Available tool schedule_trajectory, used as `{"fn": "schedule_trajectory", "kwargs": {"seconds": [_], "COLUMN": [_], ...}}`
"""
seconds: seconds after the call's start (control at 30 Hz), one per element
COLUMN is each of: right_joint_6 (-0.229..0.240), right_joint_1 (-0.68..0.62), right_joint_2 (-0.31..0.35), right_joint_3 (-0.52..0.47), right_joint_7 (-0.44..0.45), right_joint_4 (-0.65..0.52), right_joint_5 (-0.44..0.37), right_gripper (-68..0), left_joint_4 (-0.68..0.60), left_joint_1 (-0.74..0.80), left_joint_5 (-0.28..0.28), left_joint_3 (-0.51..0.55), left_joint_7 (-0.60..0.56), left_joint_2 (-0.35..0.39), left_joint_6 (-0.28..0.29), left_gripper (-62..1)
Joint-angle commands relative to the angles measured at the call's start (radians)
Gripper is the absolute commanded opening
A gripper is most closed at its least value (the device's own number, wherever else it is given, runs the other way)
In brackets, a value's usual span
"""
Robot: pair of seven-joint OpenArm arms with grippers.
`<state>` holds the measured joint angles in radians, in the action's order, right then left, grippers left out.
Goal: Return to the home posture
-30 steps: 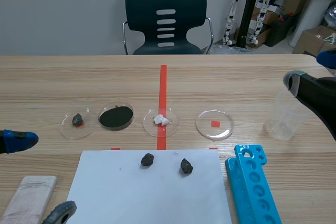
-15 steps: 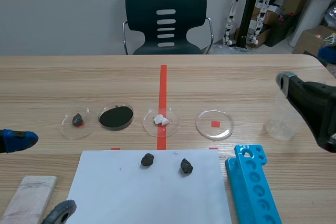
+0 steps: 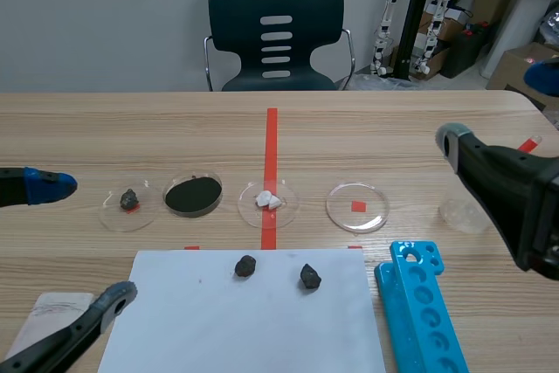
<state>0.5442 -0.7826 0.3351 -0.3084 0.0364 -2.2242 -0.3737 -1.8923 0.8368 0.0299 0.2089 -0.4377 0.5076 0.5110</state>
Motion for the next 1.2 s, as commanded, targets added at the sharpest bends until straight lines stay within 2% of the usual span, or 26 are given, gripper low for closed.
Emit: {"fn": "schedule_trajectory", "kwargs": {"seconds": [0.0,0.2,0.3,0.4,0.57,0.73,0.83,0.93,1.13,1.17], "right_joint_6": [0.0,0.0,0.0,0.0,0.0,-0.001,-0.001,-0.005,-0.006,-0.018], "right_joint_1": [-0.012,-0.068,-0.085,-0.087,-0.085,-0.085,-0.085,-0.085,-0.087,-0.087], "right_joint_2": [0.003,0.0,-0.023,-0.048,-0.05,-0.05,-0.048,-0.017,0.15,0.179], "right_joint_3": [-0.005,-0.005,-0.005,-0.005,0.026,0.089,0.111,0.126,0.185,0.198], "right_joint_7": [0.038,0.148,0.194,0.195,0.195,0.196,0.217,0.274,0.329,0.329], "right_joint_4": [-0.021,-0.021,-0.021,-0.021,-0.018,-0.011,0.003,0.013,0.013,0.013], "right_joint_5": [-0.011,-0.011,-0.011,0.009,0.026,0.147,0.15,0.15,0.149,0.149], "right_gripper": [-15.8,-15.8,-15.8,-15.8,-15.9,-15.9,-15.9,-15.9,-15.9,-15.9], "left_joint_4": [-0.011,-0.012,-0.012,-0.012,-0.012,-0.012,-0.012,-0.012,-0.012,-0.012], "left_joint_1": [0.008,-0.01,-0.024,-0.025,-0.023,-0.017,-0.005,0.0,-0.001,-0.001], "left_joint_5": [-0.019,-0.019,-0.02,-0.05,-0.128,-0.146,-0.15,-0.154,-0.184,-0.183], "left_joint_3": [-0.006,-0.006,-0.006,-0.006,-0.006,-0.006,-0.006,-0.006,-0.006,-0.006], "left_joint_7": [-0.014,-0.014,-0.014,-0.013,0.043,0.076,0.081,0.094,0.099,0.099], "left_joint_2": [0.018,0.031,0.031,0.031,0.025,0.025,0.025,0.025,0.025,0.025], "left_joint_6": [0.013,0.016,0.016,0.012,0.011,0.008,0.008,0.008,0.008,0.008], "left_gripper": [-3.7,-3.7,-3.7,-3.7,-3.7,-3.7,-3.7,-3.7,-3.7,-3.7]}}
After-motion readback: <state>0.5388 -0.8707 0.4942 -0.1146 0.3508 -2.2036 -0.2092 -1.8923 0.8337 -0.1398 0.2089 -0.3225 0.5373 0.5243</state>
